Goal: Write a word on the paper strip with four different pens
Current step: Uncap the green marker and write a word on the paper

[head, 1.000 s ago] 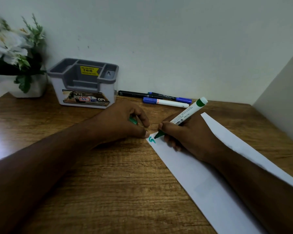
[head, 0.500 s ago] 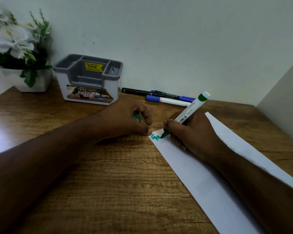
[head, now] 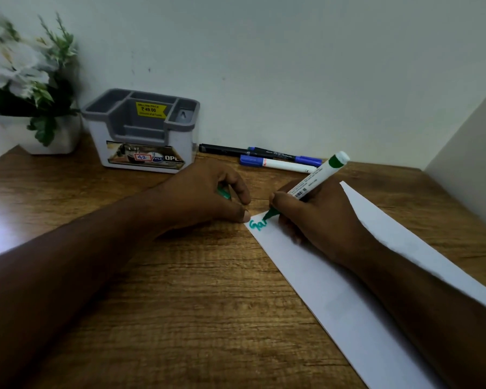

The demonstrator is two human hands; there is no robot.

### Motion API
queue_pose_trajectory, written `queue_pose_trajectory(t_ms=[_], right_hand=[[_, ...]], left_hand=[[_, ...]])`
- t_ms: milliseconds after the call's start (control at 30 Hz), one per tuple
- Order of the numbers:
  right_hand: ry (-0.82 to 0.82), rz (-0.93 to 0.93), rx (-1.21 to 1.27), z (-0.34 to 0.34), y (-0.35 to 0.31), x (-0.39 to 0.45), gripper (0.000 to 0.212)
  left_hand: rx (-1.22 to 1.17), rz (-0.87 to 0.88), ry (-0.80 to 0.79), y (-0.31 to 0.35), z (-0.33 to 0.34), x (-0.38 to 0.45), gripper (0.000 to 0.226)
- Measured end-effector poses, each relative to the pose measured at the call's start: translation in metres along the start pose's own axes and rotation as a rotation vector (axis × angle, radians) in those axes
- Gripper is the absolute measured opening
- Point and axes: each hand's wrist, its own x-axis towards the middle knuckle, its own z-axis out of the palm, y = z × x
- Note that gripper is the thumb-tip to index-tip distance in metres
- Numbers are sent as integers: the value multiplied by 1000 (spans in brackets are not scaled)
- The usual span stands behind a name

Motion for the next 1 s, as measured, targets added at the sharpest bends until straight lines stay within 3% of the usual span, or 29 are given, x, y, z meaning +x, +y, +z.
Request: queue_pose_trajectory(t_ms=[233,600,800,1000], right_hand=[[66,68,75,-1,4,2,20],[26,87,48,0,2,3,19],[105,83,-18,2,6,7,17],[-153,-108,-2,5,-3,-5,11]], left_hand=[[1,-17,-7,-1,0,0,24],[17,-12,-10,-2,1,2,24],[16,4,-8,-4,0,3,23],[9,30,-6,-2,0,2,20]])
